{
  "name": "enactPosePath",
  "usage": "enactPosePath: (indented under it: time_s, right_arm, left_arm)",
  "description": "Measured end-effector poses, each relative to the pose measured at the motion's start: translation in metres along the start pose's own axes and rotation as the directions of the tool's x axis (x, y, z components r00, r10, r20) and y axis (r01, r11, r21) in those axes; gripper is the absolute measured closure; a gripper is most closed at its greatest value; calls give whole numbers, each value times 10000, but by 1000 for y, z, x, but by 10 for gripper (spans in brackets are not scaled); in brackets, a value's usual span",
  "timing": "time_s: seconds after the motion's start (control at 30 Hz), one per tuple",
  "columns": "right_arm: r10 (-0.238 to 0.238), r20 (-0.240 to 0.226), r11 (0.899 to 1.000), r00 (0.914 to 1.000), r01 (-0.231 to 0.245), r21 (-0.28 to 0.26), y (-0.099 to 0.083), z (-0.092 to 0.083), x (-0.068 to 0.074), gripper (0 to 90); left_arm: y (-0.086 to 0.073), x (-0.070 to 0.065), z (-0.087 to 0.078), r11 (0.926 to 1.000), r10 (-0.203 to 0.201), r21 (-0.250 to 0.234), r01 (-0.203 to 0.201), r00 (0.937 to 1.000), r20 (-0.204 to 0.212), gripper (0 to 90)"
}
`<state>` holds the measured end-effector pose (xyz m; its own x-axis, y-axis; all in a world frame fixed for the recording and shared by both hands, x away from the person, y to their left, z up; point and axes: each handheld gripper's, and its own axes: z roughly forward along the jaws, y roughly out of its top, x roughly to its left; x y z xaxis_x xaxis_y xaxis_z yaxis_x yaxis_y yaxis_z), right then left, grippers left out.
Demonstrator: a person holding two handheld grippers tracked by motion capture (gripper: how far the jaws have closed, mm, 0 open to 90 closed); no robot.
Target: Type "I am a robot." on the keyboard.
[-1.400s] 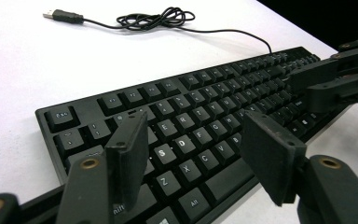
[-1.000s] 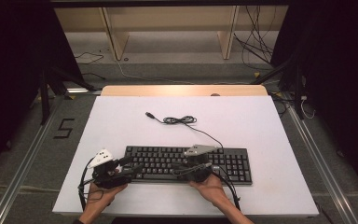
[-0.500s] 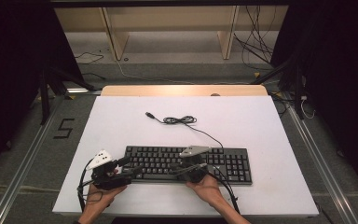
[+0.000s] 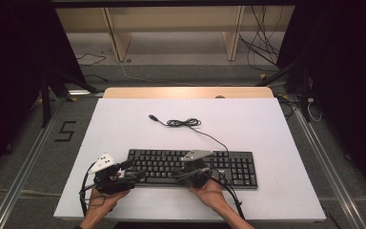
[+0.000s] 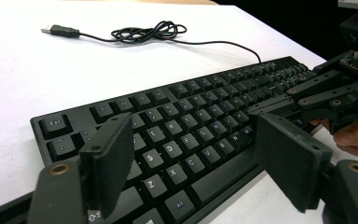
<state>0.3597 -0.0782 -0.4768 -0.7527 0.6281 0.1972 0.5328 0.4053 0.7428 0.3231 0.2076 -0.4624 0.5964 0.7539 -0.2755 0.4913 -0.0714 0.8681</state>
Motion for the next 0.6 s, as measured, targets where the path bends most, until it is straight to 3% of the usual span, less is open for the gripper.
enactPosePath:
  time_s: [0.6]
  right_arm:
    - [-5, 39, 9997, 10000, 4, 249, -2, 5, 0, 900]
  left_arm:
    - [0, -1, 0, 9999, 102, -11, -102, 9999, 20, 273]
